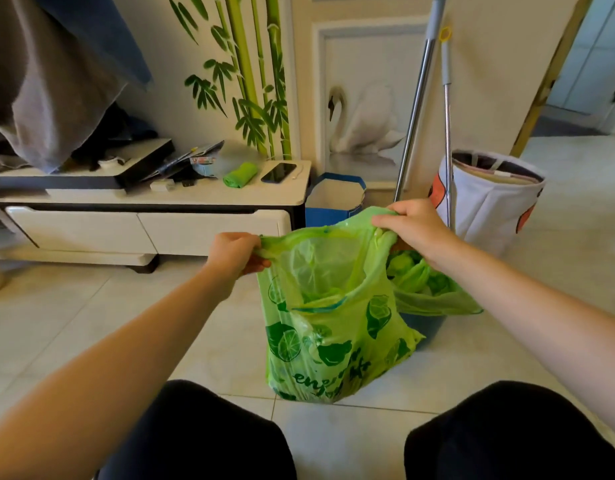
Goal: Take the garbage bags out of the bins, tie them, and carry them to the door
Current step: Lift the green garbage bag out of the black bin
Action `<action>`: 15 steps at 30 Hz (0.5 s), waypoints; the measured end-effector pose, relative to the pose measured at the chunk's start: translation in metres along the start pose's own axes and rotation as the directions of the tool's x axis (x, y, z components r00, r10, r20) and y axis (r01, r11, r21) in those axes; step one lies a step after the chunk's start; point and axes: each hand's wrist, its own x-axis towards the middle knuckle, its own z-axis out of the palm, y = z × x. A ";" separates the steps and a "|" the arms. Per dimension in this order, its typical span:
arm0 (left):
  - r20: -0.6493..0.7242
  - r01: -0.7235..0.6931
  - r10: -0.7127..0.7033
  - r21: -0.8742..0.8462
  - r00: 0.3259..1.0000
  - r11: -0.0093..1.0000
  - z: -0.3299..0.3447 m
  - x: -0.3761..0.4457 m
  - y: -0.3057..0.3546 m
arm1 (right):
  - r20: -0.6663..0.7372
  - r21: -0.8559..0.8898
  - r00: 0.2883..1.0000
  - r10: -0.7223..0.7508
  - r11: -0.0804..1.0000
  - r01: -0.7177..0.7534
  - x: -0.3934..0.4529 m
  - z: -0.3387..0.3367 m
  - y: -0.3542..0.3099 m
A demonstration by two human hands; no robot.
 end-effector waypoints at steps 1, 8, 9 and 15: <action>0.004 0.021 -0.021 0.016 1.000 1.000 -0.001 0.005 -0.013 | 0.025 -0.027 0.999 0.025 0.999 -0.024 0.000 0.004 0.010; -0.001 0.094 -0.094 0.091 0.996 0.991 -0.009 0.048 -0.073 | 0.086 -0.148 0.971 0.223 0.967 -0.209 0.030 0.020 0.078; 0.001 0.094 -0.094 0.102 0.996 0.990 -0.011 0.055 -0.078 | 0.082 -0.171 0.967 0.242 0.959 -0.225 0.036 0.022 0.085; -0.075 0.137 -0.131 0.097 0.989 0.986 -0.028 0.100 -0.101 | 0.003 -0.258 0.957 0.289 0.925 -0.278 0.066 0.036 0.120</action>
